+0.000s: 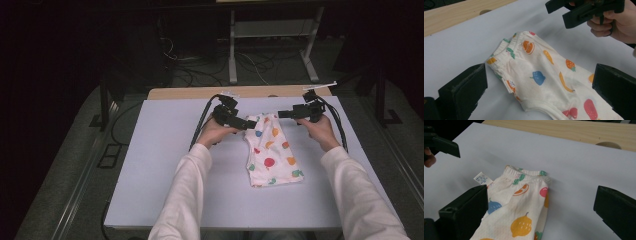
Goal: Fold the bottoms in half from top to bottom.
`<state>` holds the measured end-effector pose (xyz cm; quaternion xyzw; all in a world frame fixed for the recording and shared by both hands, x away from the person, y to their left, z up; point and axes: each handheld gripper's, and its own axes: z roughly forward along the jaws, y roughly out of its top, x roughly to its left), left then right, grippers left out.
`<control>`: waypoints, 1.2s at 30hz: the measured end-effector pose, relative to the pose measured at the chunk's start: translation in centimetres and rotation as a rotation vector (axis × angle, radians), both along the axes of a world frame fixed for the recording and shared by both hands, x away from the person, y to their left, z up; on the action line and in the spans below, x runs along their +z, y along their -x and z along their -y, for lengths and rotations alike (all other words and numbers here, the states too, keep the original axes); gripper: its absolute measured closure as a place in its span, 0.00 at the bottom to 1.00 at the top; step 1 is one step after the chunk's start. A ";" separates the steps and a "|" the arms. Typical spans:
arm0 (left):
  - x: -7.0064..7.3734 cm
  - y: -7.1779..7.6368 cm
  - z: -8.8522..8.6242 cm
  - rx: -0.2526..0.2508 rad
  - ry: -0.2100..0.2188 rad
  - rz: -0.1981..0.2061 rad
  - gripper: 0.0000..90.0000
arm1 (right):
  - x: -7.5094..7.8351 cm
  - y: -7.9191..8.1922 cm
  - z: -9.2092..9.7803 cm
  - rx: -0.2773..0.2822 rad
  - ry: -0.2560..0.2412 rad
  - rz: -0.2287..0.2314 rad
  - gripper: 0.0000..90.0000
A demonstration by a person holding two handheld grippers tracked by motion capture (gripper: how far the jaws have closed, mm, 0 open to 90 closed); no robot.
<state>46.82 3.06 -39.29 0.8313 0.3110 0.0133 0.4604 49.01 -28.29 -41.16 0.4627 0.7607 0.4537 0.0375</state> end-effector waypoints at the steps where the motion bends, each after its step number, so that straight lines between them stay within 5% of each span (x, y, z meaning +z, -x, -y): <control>1: -0.3 -0.1 0.1 0.001 -0.005 -0.001 0.00 | -0.2 -0.1 -0.1 0.001 -0.001 -0.007 0.00; 12: -2.2 -1.3 0.4 0.039 0.012 -0.024 0.00 | -1.7 -0.8 -0.9 -0.001 -0.023 -0.047 0.00; 18: -3.2 -2.1 0.0 0.082 0.055 -0.057 0.00 | -2.9 -1.3 -1.0 -0.012 -0.043 -0.082 0.04; 24: -4.2 -2.6 0.0 0.115 0.064 -0.111 0.00 | -3.4 -1.6 -1.4 -0.045 -0.066 -0.110 0.17; 30: -5.0 -2.6 0.3 0.096 0.041 -0.149 0.01 | -3.9 -1.8 -1.8 -0.074 -0.010 -0.127 0.41; 36: -5.5 -2.7 0.5 0.088 0.065 -0.165 0.13 | -4.2 -1.7 -2.2 -0.057 0.013 -0.140 0.49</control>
